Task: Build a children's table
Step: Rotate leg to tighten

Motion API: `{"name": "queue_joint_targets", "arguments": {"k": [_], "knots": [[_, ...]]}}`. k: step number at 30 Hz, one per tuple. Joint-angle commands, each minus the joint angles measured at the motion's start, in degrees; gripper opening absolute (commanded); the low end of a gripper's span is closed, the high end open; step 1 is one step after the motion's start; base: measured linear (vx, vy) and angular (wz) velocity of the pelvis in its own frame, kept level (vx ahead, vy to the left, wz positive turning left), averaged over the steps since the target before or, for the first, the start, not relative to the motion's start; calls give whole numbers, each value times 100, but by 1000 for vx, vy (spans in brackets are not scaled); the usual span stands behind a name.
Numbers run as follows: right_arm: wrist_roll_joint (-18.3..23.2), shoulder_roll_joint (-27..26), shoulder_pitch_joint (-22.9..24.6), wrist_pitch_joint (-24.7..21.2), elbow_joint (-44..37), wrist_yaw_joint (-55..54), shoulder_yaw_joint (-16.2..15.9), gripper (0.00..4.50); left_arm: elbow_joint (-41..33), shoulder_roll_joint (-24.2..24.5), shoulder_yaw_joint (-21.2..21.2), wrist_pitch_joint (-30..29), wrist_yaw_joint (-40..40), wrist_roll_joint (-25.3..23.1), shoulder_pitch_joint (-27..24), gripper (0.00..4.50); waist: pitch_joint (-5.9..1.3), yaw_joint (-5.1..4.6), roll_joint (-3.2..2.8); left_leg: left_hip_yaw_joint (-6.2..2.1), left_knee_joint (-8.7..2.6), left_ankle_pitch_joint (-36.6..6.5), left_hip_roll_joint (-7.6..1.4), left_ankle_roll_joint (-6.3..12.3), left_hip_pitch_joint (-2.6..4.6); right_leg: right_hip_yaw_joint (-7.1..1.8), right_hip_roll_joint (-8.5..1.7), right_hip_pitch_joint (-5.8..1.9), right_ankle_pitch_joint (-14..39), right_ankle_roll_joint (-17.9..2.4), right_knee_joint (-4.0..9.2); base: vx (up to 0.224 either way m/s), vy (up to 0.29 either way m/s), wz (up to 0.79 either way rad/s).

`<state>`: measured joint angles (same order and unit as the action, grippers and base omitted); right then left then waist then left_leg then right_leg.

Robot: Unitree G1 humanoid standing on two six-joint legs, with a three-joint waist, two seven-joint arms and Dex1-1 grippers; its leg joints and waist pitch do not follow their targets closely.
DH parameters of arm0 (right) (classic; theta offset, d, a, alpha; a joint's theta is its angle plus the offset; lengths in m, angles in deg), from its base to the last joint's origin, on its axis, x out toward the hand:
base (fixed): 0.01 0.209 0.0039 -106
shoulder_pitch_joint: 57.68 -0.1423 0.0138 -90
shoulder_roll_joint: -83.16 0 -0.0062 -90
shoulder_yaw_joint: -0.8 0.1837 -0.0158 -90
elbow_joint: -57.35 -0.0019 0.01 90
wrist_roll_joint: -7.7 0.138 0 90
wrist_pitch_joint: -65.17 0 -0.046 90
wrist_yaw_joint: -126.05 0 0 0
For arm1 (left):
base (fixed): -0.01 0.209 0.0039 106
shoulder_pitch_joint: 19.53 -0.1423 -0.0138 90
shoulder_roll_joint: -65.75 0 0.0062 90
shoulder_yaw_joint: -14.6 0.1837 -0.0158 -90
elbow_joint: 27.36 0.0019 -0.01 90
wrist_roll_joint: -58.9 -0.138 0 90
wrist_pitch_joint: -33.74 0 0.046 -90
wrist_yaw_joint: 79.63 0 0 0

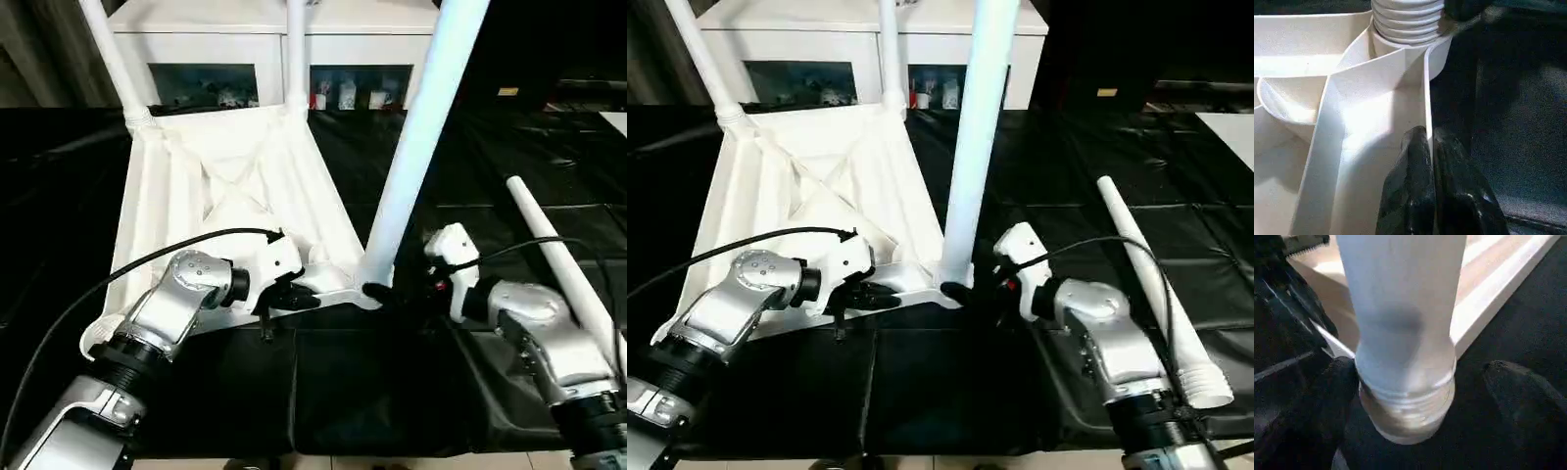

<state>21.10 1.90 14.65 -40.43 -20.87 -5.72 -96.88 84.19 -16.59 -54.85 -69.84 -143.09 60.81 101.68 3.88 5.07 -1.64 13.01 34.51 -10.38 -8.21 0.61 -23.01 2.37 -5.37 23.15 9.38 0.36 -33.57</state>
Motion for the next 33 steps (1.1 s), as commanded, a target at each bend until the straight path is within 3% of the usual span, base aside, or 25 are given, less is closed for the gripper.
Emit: {"name": "queue_joint_targets", "arguments": {"k": [1, 7, 15, 21, 24, 25, 33], "knots": [[3, -15, -54, 11, 25, 49, -46, 447, -203, -48, -94, 211, -159, 157, 118, 0, -475, -38, -2, -286, -454, -1305, -518, 30, 266, -213, -377, -194, 752, -1520, 262, 0, 0, 0], [36, -86, -73, 123, 67, 89, -46, 447, -181, -61, -84, 222, -174, 146, 133, 0, -479, -28, -4, -284, -429, -1176, -516, 128, 243, -212, -389, -203, 627, -1567, 239, 0, 0, 0], [85, -194, -147, 234, 142, 145, 13, 447, -193, -46, -74, 207, -204, 153, 132, 0, -461, -33, -11, -298, -456, -1596, -523, -92, 276, -220, -385, -167, 1132, -1457, 279, 0, 0, 0], [107, -294, -219, 272, 284, 128, 70, 370, -171, -48, -68, 204, -224, 145, 149, 0, -474, -33, -16, -303, -448, -1471, -516, -78, 257, -218, -384, -180, 955, -1466, 252, 0, 0, 0], [125, -311, -232, 287, 309, 145, 84, 362, -157, -52, -71, 209, -233, 138, 156, 0, -482, -30, -16, -294, -433, -1355, -511, -10, 251, -214, -383, -187, 800, -1514, 236, 0, 0, 0], [128, -317, -241, 299, 326, 155, 88, 336, -146, -55, -71, 211, -240, 134, 164, 0, -482, -31, -16, -295, -434, -1353, -513, -6, 252, -212, -381, -187, 798, -1518, 236, 0, 0, 0], [116, -333, -228, 368, 357, 246, 83, 280, -157, -61, -58, 192, -284, 134, 153, 0, -480, -37, -11, -294, -431, -1405, -510, -19, 253, -212, -378, -191, 863, -1521, 239, 0, 0, 0]]}}
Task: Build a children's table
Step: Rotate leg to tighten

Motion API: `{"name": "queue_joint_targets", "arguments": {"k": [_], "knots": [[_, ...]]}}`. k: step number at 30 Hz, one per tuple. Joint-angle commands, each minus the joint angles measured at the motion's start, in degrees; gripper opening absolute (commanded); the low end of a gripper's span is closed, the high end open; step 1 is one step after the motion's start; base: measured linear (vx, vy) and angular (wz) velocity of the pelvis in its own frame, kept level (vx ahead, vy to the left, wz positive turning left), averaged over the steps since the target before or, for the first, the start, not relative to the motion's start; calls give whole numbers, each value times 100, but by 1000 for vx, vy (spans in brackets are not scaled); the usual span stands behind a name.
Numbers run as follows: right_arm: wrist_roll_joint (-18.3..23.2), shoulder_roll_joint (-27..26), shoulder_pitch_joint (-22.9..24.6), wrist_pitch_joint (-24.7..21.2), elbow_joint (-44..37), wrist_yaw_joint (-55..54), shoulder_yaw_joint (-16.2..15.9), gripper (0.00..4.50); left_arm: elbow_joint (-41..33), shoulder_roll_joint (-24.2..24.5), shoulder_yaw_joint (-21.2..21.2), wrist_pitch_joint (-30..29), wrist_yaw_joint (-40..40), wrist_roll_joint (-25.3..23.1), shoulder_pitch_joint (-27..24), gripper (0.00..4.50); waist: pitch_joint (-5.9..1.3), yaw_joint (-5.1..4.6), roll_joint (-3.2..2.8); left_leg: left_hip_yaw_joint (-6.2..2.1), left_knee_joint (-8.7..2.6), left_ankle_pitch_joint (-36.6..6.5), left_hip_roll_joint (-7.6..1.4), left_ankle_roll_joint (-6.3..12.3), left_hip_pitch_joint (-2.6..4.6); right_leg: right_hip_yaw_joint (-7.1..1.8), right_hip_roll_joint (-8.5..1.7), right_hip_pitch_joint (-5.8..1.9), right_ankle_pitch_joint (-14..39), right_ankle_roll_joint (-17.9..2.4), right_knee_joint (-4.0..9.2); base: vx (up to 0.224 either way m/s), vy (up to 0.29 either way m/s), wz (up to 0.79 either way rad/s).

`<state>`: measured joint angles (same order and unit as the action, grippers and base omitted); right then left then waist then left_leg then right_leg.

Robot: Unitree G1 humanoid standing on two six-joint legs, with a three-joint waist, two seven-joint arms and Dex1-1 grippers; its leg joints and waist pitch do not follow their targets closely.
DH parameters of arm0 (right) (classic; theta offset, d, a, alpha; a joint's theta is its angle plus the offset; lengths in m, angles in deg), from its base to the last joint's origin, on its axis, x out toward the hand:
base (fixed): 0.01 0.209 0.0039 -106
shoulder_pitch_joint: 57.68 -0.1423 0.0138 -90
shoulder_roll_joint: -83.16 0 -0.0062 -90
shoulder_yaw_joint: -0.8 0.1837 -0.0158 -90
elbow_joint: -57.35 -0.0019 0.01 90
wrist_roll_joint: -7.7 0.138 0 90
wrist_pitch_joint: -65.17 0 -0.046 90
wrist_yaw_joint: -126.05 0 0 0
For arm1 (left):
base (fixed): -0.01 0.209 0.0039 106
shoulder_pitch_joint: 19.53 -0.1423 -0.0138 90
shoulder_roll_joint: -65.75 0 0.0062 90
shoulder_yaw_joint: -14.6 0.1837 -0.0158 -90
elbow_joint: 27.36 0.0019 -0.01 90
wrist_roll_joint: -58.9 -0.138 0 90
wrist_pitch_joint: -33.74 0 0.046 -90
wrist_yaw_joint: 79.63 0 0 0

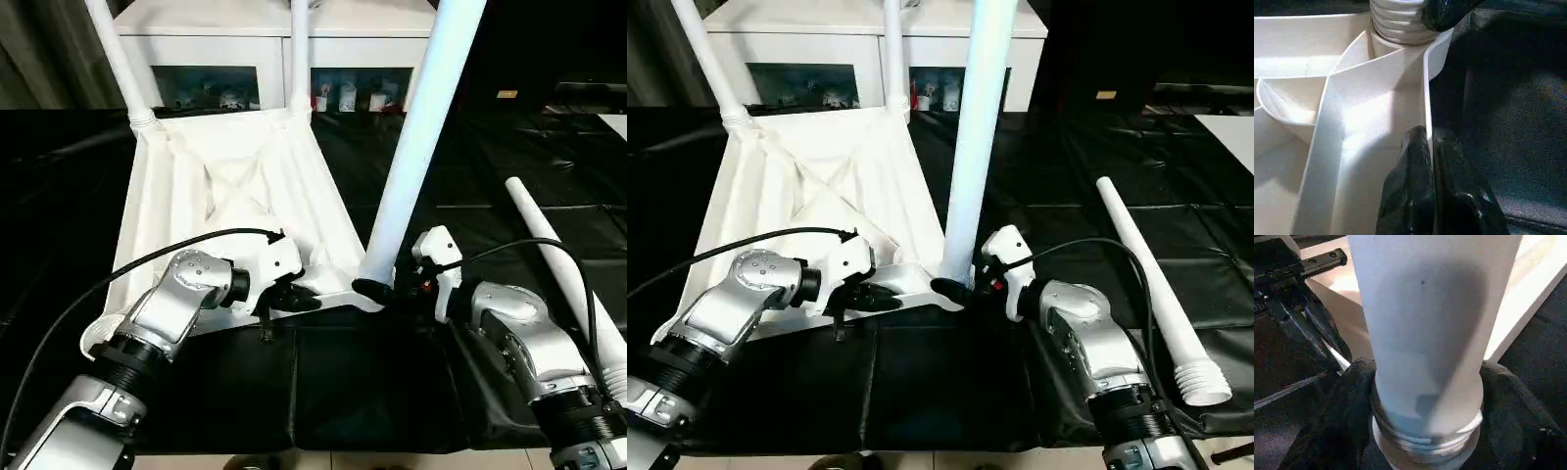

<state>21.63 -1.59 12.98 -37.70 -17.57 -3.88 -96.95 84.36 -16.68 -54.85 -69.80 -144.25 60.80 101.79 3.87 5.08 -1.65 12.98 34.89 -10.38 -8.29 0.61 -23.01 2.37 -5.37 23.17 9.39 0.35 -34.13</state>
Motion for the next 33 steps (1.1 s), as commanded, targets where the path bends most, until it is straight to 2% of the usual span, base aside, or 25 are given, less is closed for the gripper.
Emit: {"name": "queue_joint_targets", "arguments": {"k": [1, 5, 12, 15, 16, 17, 18, 19, 20, 22, 23, 24, 25, 27, 28, 30, 31, 33], "knots": [[62, 16, -59, 97, 27, 64, 90, 277, -176, -51, -58, 187, -170, 135, 141, 0, -481, -34, -15, -294, -471, -1408, -504, -20, 255, -212, -382, -194, 872, -1518, 295, 0, 0, 0], [45, 4, -24, 128, 44, 93, 83, 274, -177, -30, -55, 182, -193, 134, 123, 0, -489, -34, -23, -291, -464, -1316, -504, 12, 253, -206, -375, -195, 741, -1541, 279, 0, 0, 0], [19, -20, 19, 122, 57, 84, 53, 273, -191, -4, -44, 171, -215, 131, 93, 0, -484, -38, -22, -294, -466, -1389, -504, -14, 254, -208, -379, -197, 826, -1536, 289, 0, 0, 0], [-385, -207, -138, 208, 550, -708, 96, 273, 25, -141, -118, 38, 128, 47, 170, 0, -485, -58, -19, -295, -465, -1432, -495, -59, 250, -209, -386, -191, 902, -1531, 296, 0, 0, 0], [-385, -207, -138, 208, 550, -708, 96, 273, 25, -141, -118, 38, 128, 47, 170, 0, -485, -58, -19, -295, -465, -1432, -495, -59, 250, -209, -386, -191, 902, -1531, 296, 0, 0, 0], [-617, -514, -349, 195, 1026, -1632, 243, 273, 358, -435, -290, -146, 731, -14, 352, 0, -469, -94, -18, -290, -470, -1532, -487, -138, 248, -213, -382, -168, 1076, -1539, 313, 0, 0, 0], [-625, -525, -356, 195, 1042, -1665, 249, 273, 370, -446, -296, -150, 753, -17, 359, 0, -452, -114, -27, -296, -478, -1619, -474, -207, 247, -212, -381, -146, 1226, -1530, 326, 0, 0, 0], [-562, -791, -493, 98, 1242, -2180, 440, 272, 517, -632, -386, -229, 1027, -2, 476, 0, -461, -149, -4, -327, -486, -1804, -473, -307, 259, -203, -397, -172, 1531, -1446, 349, 0, 0, 0], [-562, -791, -493, 98, 1242, -2180, 440, 272, 517, -632, -386, -229, 1027, -2, 476, 0, -456, -175, -19, -337, -483, -1918, -476, -352, 271, -211, -404, -151, 1644, -1400, 371, 0, 0, 0], [-455, -1177, -748, 19, 1596, -2948, 725, 272, 743, -936, -483, -347, 1460, -9, 678, 0, -462, -219, 5, -329, -490, -1842, -480, -305, 244, -224, -400, -167, 1518, -1373, 373, 0, 0, 0], [-425, -1307, -848, -4, 1742, -3216, 820, 272, 825, -1041, -508, -397, 1587, -7, 751, 0, -476, -242, -2, -329, -481, -1757, -459, -290, 243, -217, -386, -154, 1454, -1395, 361, 0, 0, 0], [-413, -1402, -943, 23, 1883, -3418, 880, 272, 907, -1150, -565, -481, 1750, 7, 825, 0, -481, -238, -5, -339, -481, -1721, -460, -291, 238, -208, -396, -174, 1434, -1395, 364, 0, 0, 0], [-393, -1652, -1224, 133, 2304, -3982, 1035, 272, 1159, -1445, -719, -672, 2222, 12, 1038, 0, -478, -262, -11, -314, -468, -1678, -453, -282, 260, -209, -377, -141, 1325, -1431, 372, 0, 0, 0], [-377, -1835, -1459, 255, 2653, -4408, 1144, 272, 1364, -1656, -807, -770, 2602, -37, 1202, 0, -492, -266, -3, -320, -461, -1595, -443, -236, 236, -199, -386, -189, 1238, -1440, 369, 0, 0, 0], [-344, -1991, -1649, 339, 2926, -4761, 1246, 272, 1506, -1808, -826, -821, 2886, -104, 1317, 0, -496, -282, -14, -306, -458, -1561, -449, -225, 238, -204, -386, -173, 1161, -1457, 358, 0, 0, 0], [-312, -2136, -1807, 424, 3141, -5109, 1341, 272, 1623, -1953, -873, -846, 3136, -118, 1407, 0, -520, -293, -4, -298, -436, -1338, -437, -157, 229, -197, -379, -192, 897, -1490, 337, 0, 0, 0], [-291, -2330, -1998, 527, 3398, -5448, 1441, 272, 1745, -2118, -904, -852, 3409, -129, 1495, 0, -525, -292, 10, -293, -427, -1188, -434, -63, 220, -189, -372, -206, 697, -1517, 328, 0, 0, 0], [-373, -2480, -2140, 696, 3577, -5579, 1420, 272, 1805, -2202, -869, -837, 3484, -163, 1529, 0, -542, -276, 4, -282, -407, -950, -427, 100, 208, -177, -372, -221, 426, -1540, 302, 0, 0, 0]]}}
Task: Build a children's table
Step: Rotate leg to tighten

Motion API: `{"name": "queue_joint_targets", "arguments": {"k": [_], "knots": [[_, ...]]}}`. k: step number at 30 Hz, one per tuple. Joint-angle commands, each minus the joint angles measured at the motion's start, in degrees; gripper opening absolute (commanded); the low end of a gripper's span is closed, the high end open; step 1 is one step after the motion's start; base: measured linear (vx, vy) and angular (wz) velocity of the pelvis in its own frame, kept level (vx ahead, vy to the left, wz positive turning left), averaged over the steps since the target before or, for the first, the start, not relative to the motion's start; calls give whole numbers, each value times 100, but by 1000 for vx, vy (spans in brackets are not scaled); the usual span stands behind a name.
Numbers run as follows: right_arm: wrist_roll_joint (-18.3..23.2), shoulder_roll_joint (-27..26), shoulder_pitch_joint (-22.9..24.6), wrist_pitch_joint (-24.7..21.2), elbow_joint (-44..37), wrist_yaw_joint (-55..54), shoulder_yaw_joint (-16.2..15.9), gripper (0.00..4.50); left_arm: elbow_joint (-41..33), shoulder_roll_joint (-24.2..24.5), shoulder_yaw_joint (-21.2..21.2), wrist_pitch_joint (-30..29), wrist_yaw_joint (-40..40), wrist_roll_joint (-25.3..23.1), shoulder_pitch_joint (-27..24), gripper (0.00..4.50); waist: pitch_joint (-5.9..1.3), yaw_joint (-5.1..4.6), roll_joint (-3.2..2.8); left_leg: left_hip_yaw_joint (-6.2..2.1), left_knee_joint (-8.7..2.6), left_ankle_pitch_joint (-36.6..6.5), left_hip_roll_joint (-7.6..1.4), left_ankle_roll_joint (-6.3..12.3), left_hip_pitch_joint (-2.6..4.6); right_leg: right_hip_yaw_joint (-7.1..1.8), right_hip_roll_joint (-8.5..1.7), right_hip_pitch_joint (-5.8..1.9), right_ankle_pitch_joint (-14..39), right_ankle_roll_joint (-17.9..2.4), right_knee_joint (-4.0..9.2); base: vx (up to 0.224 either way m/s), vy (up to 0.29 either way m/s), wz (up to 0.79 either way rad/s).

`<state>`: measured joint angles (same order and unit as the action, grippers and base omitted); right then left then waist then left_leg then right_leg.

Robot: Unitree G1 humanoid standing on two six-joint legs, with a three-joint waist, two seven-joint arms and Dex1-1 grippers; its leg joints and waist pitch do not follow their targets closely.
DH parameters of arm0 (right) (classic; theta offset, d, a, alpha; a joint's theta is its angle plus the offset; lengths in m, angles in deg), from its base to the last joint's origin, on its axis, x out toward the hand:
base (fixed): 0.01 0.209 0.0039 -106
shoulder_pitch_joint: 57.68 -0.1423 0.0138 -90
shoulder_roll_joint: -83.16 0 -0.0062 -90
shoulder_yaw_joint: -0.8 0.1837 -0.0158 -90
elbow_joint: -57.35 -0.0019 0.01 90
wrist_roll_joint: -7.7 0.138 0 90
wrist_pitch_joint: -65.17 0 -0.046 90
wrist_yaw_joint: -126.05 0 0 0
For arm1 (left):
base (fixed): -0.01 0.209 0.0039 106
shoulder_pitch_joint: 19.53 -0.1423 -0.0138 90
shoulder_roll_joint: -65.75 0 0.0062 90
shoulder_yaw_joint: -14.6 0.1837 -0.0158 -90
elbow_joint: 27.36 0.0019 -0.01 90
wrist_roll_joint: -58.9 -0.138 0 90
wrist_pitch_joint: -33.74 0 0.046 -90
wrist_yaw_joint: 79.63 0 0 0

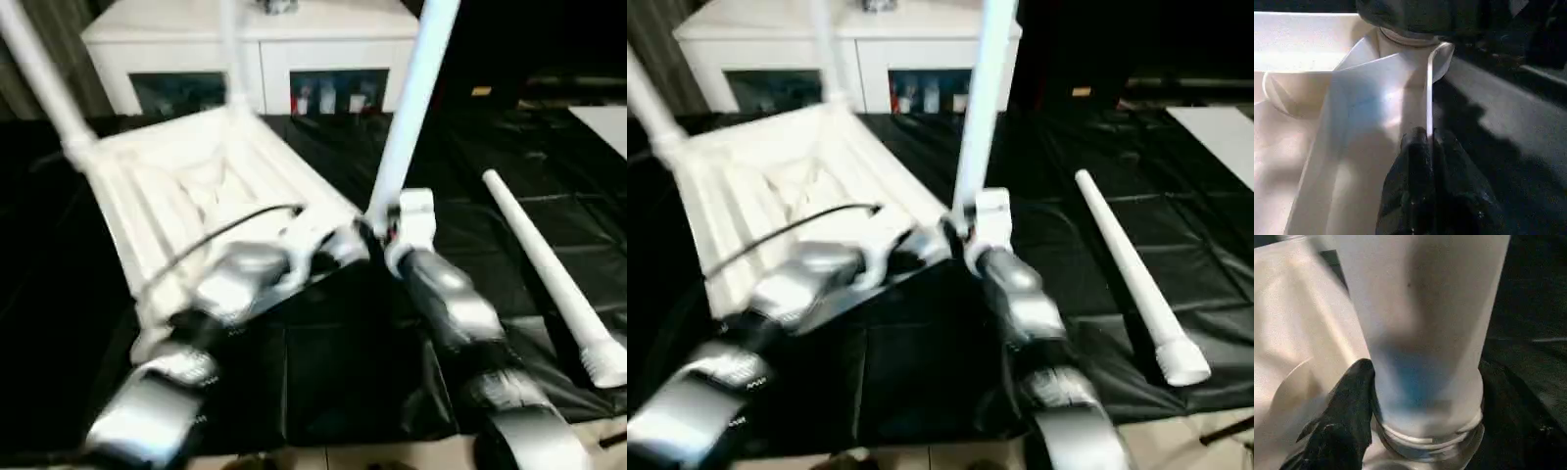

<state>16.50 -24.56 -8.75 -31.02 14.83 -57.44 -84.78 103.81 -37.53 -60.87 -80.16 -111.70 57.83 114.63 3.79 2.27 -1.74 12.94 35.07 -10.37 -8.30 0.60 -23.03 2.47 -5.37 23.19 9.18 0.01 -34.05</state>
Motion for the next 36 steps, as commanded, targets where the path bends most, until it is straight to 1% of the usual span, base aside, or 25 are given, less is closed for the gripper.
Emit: {"name": "queue_joint_targets", "arguments": {"k": [1, 3, 5, 6, 7, 10, 11, 12, 13, 16, 18, 19, 20, 21, 22, 23, 24, 25, 27, 28, 29, 30, 31, 34, 36], "knots": [[153, -290, -40, 135, 407, -248, 213, 272, -143, -148, -245, 190, 237, 118, 239, 0, -547, 26, 16, -276, -408, -737, -430, 267, 197, -177, -378, -244, 208, -1536, 258, 0, 0, 0], [210, -395, -91, 361, 422, -38, 235, 272, -135, -146, -231, 208, 159, 113, 219, 0, -542, 30, 23, -271, -403, -684, -432, 361, 190, -174, -378, -248, 142, -1544, 253, 0, 0, 0], [191, -415, -121, 503, 431, 17, 230, 342, -114, -113, -210, 282, 103, 93, 204, 0, -526, 34, 38, -265, -409, -780, -442, 428, 201, -173, -381, -246, 298, -1553, 278, 0, 0, 0], [186, -412, -134, 558, 420, 61, 222, 342, -116, -70, -181, 353, 55, 66, 187, 0, -523, 38, 33, -267, -410, -830, -445, 414, 206, -174, -386, -243, 387, -1550, 285, 0, 0, 0], [184, -410, -145, 598, 415, 95, 217, 342, -117, -41, -161, 404, 21, 44, 176, 0, -500, 32, 26, -282, -437, -1091, -455, 355, 210, -179, -395, -231, 746, -1485, 325, 0, 0, 0], [87, -315, -124, 743, 279, 139, 148, 377, -189, 175, 30, 579, -211, -106, 100, 0, -491, 2, 11, -296, -468, -1285, -457, 204, 221, -177, -369, -214, 978, -1412, 346, 0, 0, 0], [87, -315, -124, 743, 279, 139, 148, 377, -189, 175, 30, 579, -211, -106, 100, 0, -491, 2, 11, -296, -468, -1285, -457, 204, 221, -177, -369, -214, 978, -1412, 346, 0, 0, 0], [60, -193, -20, 727, 39, 232, 128, 387, -370, 407, 254, 611, -500, -231, -26, 0, -494, -5, 8, -294, -470, -1320, -457, 158, 228, -180, -369, -206, 967, -1410, 338, 0, 0, 0], [50, -91, 94, 680, -193, 325, 111, 389, -518, 539, 348, 600, -701, -250, -124, 0, -492, 0, 4, -296, -476, -1297, -460, 161, 205, -183, -375, -223, 929, -1391, 328, 0, 0, 0], [46, 142, 408, 486, -744, 807, 13, 421, -849, 789, 471, 608, -1130, -217, -342, 0, -500, 38, -17, -281, -475, -1223, -481, 161, 244, -179, -355, -199, 750, -1394, 302, 0, 0, 0], [90, 382, 730, 195, -1236, 1266, -122, 429, -1064, 984, 525, 667, -1473, -158, -501, 0, -489, 76, -23, -278, -488, -1257, -484, 162, 249, -184, -346, -193, 754, -1381, 306, 0, 0, 0], [122, 557, 940, -50, -1555, 1605, -245, 440, -1185, 1097, 531, 662, -1638, -119, -589, 0, -485, 94, -28, -290, -500, -1329, -486, 112, 252, -184, -347, -206, 812, -1366, 307, 0, 0, 0], [116, 605, 986, -86, -1622, 1675, -281, 440, -1215, 1124, 536, 686, -1698, -101, -609, 0, -475, 97, -27, -289, -516, -1443, -492, 49, 262, -190, -340, -185, 899, -1335, 309, 0, 0, 0], [94, 775, 1149, -213, -1856, 1922, -408, 446, -1321, 1217, 554, 769, -1908, -38, -679, 0, -469, 102, -31, -296, -525, -1509, -485, 22, 265, -189, -335, -192, 971, -1323, 320, 0, 0, 0], [64, 1240, 1537, -566, -2413, 2632, -809, 446, -1559, 1420, 565, 823, -2299, 134, -818, 0, -461, 121, -31, -296, -532, -1609, -492, -52, 280, -193, -334, -178, 1050, -1281, 335, 0, 0, 0], [64, 1240, 1537, -566, -2413, 2632, -809, 446, -1559, 1420, 565, 823, -2299, 134, -818, 0, -459, 136, -25, -304, -539, -1623, -498, -77, 273, -195, -332, -204, 1039, -1247, 325, 0, 0, 0], [90, 1411, 1685, -672, -2636, 2910, -944, 446, -1670, 1509, 590, 922, -2494, 203, -879, 0, -457, 129, -34, -291, -544, -1692, -500, -115, 280, -211, -345, -163, 1043, -1252, 321, 0, 0, 0], [135, 1633, 1851, -773, -2881, 3272, -1108, 446, -1811, 1607, 597, 878, -2707, 311, -950, 0, -450, 158, -21, -299, -546, -1801, -501, -175, 291, -212, -356, -172, 1173, -1234, 345, 0, 0, 0], [241, 2118, 2200, -780, -3314, 4077, -1411, 446, -1998, 1803, 630, 925, -3059, 415, -1056, 0, -444, 174, -10, -311, -547, -1866, -512, -156, 272, -223, -374, -201, 1230, -1198, 348, 0, 0, 0], [269, 2257, 2314, -837, -3480, 4317, -1467, 446, -2057, 1856, 625, 907, -3142, 422, -1090, 0, -434, 182, -14, -299, -551, -1917, -514, -154, 285, -235, -376, -164, 1312, -1190, 364, 0, 0, 0], [269, 2257, 2314, -837, -3480, 4317, -1467, 446, -2057, 1856, 625, 907, -3142, 422, -1090, 0, -427, 177, -10, -312, -557, -1935, -514, -165, 260, -235, -372, -178, 1356, -1184, 361, 0, 0, 0], [282, 2380, 2409, -827, -3569, 4567, -1444, 446, -2137, 1918, 625, 919, -3249, 416, -1136, 0, -428, 186, 21, -307, -550, -1983, -507, -178, 266, -236, -389, -159, 1503, -1199, 383, 0, 0, 0], [260, 2424, 2418, -741, -3525, 4682, -1431, 446, -2194, 1941, 632, 909, -3320, 434, -1164, 0, -421, 190, 22, -318, -548, -2006, -511, -185, 255, -243, -411, -163, 1651, -1188, 387, 0, 0, 0], [225, 2484, 2413, -685, -3484, 4752, -1448, 446, -2283, 1977, 647, 888, -3416, 479, -1208, 0, -402, 185, 20, -328, -545, -2167, -519, -261, 295, -248, -415, -111, 2038, -1135, 434, 0, 0, 0], [254, 2570, 2402, -710, -3499, 4795, -1479, 446, -2368, 2003, 666, 857, -3432, 491, -1247, 0, -402, 184, 33, -338, -555, -2202, -523, -288, 292, -242, -408, -110, 2089, -1095, 433, 0, 0, 0]]}}
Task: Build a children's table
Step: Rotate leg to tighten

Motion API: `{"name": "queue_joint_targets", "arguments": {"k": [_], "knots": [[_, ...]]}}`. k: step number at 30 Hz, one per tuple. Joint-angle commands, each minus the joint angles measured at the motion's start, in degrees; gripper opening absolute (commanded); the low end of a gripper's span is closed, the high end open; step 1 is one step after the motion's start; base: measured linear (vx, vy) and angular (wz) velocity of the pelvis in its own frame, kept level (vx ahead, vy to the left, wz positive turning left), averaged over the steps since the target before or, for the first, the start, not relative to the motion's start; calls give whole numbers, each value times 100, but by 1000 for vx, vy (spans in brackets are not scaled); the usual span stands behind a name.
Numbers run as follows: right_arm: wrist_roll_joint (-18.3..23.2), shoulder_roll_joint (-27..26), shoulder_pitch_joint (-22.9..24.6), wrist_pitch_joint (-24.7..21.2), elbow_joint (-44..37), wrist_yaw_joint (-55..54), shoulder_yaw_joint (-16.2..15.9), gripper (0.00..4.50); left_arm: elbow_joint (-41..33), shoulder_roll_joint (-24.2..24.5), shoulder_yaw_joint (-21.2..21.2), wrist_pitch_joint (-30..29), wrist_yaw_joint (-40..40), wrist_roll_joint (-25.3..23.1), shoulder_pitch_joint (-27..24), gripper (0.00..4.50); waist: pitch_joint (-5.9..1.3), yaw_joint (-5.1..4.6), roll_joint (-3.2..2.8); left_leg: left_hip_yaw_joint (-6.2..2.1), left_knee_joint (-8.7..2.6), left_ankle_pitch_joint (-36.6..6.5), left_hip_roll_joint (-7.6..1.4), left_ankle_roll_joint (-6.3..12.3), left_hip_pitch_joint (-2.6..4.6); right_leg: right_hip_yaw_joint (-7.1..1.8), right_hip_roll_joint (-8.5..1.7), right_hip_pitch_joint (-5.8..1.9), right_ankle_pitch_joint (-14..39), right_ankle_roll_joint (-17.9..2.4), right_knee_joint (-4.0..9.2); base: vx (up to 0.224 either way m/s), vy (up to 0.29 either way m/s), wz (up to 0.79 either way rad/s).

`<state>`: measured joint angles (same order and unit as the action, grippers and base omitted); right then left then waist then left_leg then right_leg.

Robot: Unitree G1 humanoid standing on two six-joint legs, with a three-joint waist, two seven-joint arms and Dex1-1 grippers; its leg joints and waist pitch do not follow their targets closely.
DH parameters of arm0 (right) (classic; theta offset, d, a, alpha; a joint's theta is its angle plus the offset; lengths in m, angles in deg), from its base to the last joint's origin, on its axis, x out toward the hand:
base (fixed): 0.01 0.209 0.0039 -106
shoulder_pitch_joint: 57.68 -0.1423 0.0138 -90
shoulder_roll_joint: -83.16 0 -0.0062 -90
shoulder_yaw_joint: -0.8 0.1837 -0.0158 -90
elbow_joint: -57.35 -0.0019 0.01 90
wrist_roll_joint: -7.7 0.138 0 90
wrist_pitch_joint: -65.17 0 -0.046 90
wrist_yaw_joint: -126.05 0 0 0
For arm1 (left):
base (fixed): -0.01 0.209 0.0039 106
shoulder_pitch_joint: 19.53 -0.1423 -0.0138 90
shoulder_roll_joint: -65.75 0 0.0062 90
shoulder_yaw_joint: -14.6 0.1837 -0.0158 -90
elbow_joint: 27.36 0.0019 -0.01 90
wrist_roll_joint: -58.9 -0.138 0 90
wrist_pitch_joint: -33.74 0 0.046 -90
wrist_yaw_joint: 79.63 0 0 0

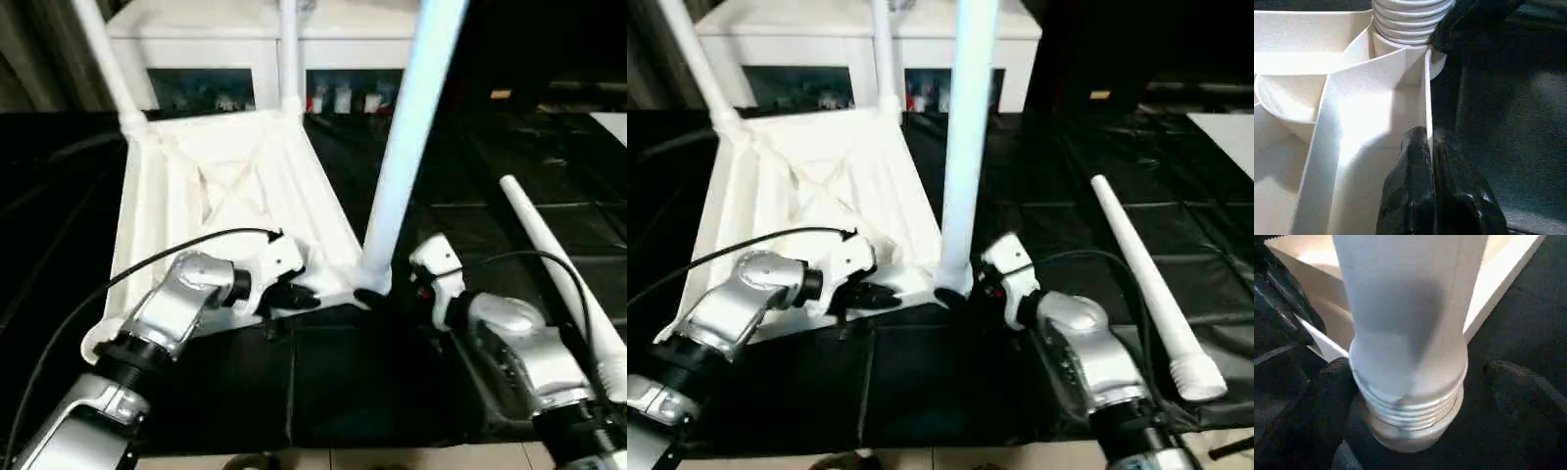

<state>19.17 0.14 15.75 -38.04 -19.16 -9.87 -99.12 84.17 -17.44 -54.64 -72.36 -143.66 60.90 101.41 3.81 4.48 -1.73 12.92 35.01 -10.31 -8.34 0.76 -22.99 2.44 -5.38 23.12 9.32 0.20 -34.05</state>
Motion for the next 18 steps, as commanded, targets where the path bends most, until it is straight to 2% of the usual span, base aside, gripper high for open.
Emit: {"name": "queue_joint_targets", "arguments": {"k": [1, 5, 12, 15, 18], "knots": [[15, 102, -51, 22, -94, 53, -32, 446, -416, -11, 49, 70, -229, 181, 71, 0, -401, -43, 32, -336, -553, -2207, -515, -305, 283, -239, -400, -102, 2072, -1105, 432, 0, 0, 0], [207, 61, -48, 40, -189, 166, 71, 446, -477, -10, 62, 47, -253, 192, 39, 0, -417, -35, 49, -326, -542, -2073, -510, -257, 275, -245, -406, -106, 1921, -1118, 420, 0, 0, 0], [300, -16, -12, 127, -269, 411, 131, 446, -506, -26, 78, 32, -293, 160, 17, 0, -455, 11, 44, -295, -508, -1531, -508, -45, 244, -235, -390, -150, 1205, -1303, 338, 0, 0, 0], [285, -2, 1, 132, -263, 378, 115, 446, -508, -23, 91, 28, -289, 151, 12, 0, -447, 13, 39, -294, -509, -1561, -508, -32, 247, -230, -389, -148, 1267, -1306, 344, 0, 0, 0], [297, 1, -7, 115, -203, 396, 122, 446, -524, -27, 90, 12, -296, 151, 7, 0, -438, 13, 37, -301, -518, -1712, -509, -96, 262, -232, -391, -138, 1499, -1269, 368, 0, 0, 0]]}}
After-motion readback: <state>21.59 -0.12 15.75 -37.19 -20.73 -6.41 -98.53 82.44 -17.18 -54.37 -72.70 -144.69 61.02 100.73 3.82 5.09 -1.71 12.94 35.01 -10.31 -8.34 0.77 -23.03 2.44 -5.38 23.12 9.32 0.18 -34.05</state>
